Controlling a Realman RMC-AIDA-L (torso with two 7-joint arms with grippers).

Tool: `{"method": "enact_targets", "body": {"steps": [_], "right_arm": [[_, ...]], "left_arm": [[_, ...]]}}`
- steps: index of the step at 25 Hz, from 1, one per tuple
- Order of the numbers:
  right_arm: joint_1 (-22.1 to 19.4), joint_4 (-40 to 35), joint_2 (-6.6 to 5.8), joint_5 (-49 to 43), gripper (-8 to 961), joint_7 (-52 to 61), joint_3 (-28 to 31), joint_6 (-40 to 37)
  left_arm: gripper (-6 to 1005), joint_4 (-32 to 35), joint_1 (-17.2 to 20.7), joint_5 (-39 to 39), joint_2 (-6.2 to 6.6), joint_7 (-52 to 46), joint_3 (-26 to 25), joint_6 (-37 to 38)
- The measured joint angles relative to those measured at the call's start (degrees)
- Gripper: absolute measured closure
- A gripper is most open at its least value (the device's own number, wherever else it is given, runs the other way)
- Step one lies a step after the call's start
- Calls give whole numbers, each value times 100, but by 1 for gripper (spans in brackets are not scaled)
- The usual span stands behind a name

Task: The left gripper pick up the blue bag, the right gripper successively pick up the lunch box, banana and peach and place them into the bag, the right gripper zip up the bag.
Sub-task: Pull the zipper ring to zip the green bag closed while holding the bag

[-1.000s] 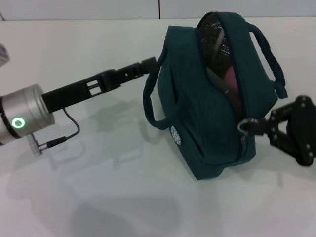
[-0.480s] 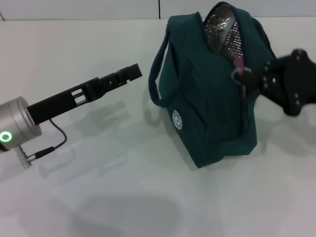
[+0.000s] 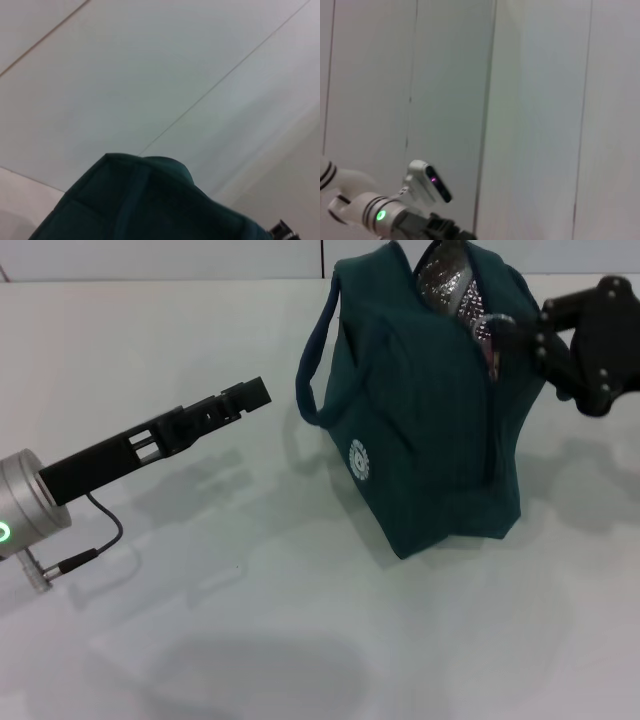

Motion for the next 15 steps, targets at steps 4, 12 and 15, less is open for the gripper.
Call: {"method": "enact_targets", "body": {"steps": [4, 12, 15], "right_arm": [[239, 31, 32, -26, 946, 14, -67, 43], [702, 59, 108, 125, 946, 81, -858, 203], [875, 51, 111, 191, 946, 209, -994, 311]], "left_arm": [[108, 1, 27, 32, 31, 123, 0, 146], [108, 23, 145, 130, 212, 431, 36, 546], [109, 27, 186, 132, 213, 436, 32, 568]]}}
